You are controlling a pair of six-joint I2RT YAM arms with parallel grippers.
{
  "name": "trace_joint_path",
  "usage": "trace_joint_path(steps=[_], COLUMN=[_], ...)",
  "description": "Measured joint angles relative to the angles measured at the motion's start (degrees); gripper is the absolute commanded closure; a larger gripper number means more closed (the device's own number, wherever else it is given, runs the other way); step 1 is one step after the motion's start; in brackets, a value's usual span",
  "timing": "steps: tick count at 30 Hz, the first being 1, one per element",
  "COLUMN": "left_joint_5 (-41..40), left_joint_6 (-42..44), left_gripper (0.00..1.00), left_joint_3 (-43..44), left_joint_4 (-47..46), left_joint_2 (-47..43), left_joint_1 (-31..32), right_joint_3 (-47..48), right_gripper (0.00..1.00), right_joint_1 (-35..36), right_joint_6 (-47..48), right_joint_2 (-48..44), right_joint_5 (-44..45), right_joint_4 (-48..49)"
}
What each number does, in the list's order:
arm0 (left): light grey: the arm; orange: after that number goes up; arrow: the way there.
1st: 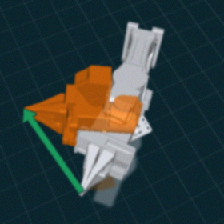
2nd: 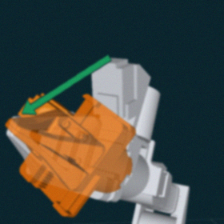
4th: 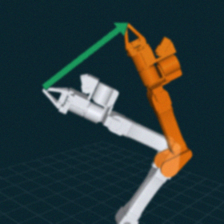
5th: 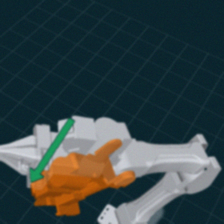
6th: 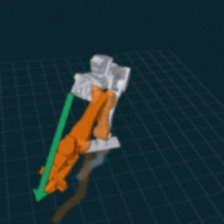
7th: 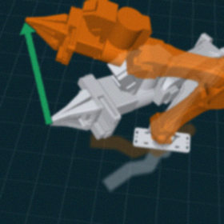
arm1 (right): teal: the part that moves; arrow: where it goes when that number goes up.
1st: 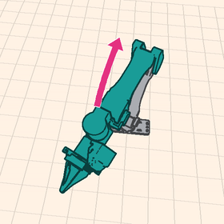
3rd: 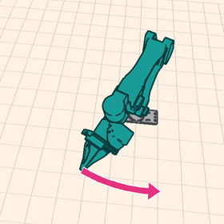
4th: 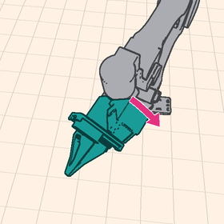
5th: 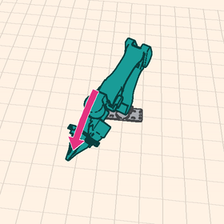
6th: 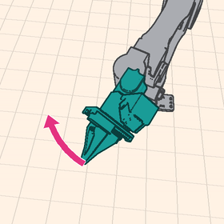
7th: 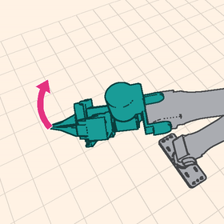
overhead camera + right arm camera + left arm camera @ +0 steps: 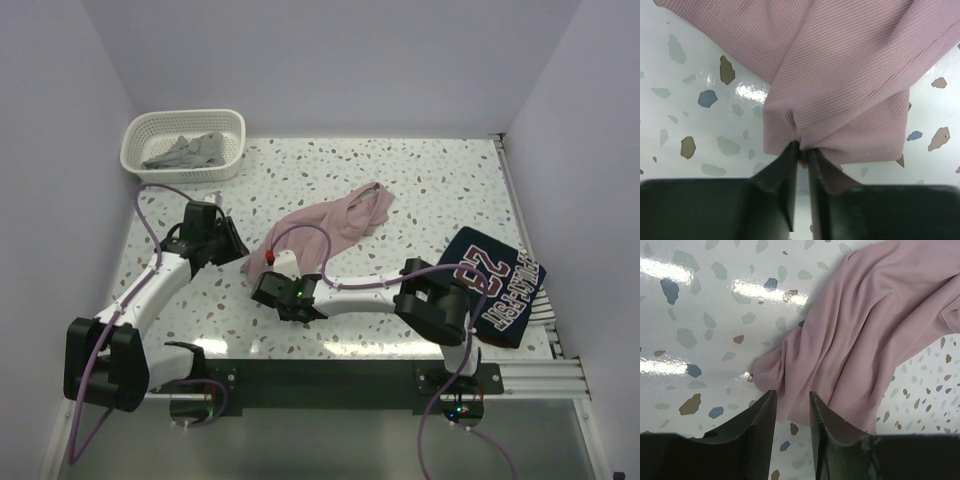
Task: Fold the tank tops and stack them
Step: Flatten the tank top out
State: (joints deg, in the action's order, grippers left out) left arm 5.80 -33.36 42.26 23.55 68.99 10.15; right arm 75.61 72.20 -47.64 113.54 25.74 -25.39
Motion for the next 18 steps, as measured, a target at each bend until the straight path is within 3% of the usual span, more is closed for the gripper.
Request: trace_joint_path(steps=[3,9,18], left_joint_5=[-0.04,-0.22,0.96], left_joint_6=[-0.04,-1.18,-3.48], left_gripper=[0.65,0.73,0.71], left_joint_3=[-0.11,-3.23,-9.84], left_joint_4=[-0.17,-2.58,-6.36], left_joint_2=[0.13,1.27,2.47], left_joint_1=[-0.02,-0.02,-0.02], right_joint_3=[-1.51,-6.16,-11.67], right_gripper=[1.0,1.0,1.0], right_joint_1=[0.0,-1.27,-12.17], right_joint_6=[-0.5,-0.94,-0.68], right_joint_2=[-1.22,-8.09,-35.54], right_joint_5=[-0.07,-0.46,2.78], right_joint_4=[0.26,-2.62,-7.85])
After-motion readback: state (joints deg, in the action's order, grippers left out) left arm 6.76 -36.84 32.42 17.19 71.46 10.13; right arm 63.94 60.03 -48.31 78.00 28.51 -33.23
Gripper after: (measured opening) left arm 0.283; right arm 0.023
